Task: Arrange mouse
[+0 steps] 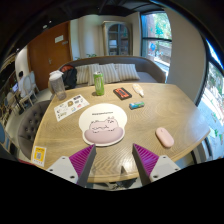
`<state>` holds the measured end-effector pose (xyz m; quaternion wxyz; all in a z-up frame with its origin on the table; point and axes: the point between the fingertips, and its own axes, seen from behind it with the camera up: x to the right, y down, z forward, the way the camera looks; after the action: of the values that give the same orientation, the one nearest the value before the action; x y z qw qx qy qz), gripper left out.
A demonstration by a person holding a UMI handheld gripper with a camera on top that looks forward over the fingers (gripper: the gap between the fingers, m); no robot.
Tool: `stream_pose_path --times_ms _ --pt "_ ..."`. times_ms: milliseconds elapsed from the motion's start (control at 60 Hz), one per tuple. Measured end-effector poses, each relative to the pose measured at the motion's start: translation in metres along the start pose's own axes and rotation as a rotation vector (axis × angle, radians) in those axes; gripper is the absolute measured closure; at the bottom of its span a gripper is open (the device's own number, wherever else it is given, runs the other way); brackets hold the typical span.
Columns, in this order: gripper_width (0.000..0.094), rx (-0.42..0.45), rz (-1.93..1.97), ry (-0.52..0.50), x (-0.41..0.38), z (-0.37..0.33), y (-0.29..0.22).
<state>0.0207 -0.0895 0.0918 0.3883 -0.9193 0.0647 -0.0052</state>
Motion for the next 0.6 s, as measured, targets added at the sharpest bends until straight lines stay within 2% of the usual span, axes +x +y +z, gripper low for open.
stream_pose_path --times_ms 150,317,433,600 --pt "0.0183 0.024 -0.004 0.033 0.033 0.001 -0.003" --pt "0.0190 0.030 0.020 0.049 0.104 0.006 -0.001" --pt "0.0197 0.089 -0.021 0.052 0.158 0.019 -0.016" --pt "0.0202 0.114 -0.048 0.007 0.215 0.067 -0.021"
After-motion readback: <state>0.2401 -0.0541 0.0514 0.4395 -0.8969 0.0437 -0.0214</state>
